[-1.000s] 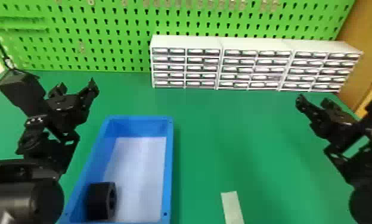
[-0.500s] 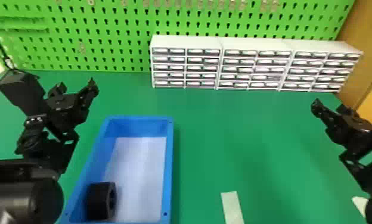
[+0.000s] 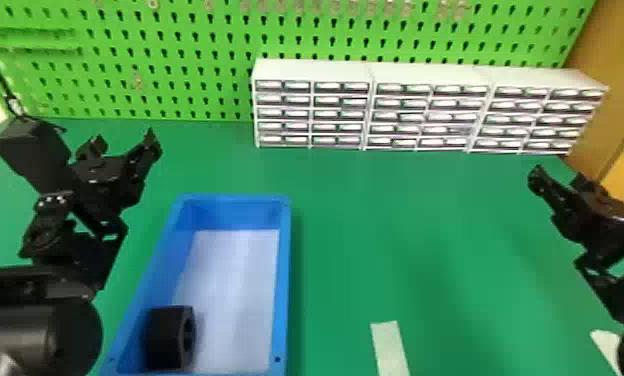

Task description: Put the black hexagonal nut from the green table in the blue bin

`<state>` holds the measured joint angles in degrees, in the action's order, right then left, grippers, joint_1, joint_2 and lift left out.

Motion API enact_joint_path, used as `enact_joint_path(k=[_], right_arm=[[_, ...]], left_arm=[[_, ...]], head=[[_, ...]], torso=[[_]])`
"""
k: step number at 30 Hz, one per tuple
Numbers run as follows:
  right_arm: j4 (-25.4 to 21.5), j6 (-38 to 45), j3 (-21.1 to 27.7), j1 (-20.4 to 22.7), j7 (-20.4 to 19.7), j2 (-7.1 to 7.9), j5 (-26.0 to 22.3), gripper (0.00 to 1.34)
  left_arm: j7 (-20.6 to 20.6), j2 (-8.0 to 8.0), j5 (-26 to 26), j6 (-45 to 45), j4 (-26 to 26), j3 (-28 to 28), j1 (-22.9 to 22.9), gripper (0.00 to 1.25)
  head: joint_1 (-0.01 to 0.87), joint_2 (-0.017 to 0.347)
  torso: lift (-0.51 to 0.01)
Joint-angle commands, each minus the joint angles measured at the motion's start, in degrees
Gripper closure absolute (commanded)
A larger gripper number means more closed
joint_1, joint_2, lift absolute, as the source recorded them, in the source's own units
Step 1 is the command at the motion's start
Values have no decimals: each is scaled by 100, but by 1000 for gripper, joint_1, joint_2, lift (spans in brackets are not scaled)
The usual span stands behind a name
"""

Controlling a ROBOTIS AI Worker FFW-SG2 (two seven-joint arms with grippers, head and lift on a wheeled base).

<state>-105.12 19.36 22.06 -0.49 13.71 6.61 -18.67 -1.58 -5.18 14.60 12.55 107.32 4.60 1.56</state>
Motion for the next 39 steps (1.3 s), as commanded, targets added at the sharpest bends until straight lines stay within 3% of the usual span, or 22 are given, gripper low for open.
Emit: enact_joint_path(k=[1, 24, 39], right_arm=[[0, -2, 44, 40, 0, 16, -49, 458], [0, -81, 52, 75, 18, 95, -172, 458], [0, -99, 35, 163, 53, 33, -225, 458]], left_arm=[[0, 0, -10, -42, 0, 23, -33, 433], [0, 0, -54, -77, 0, 164, -50, 433], [0, 0, -62, -139, 0, 190, -77, 433]], head=[[692, 8], [692, 8], [692, 8]], torso=[[-97], [-97], [-97]])
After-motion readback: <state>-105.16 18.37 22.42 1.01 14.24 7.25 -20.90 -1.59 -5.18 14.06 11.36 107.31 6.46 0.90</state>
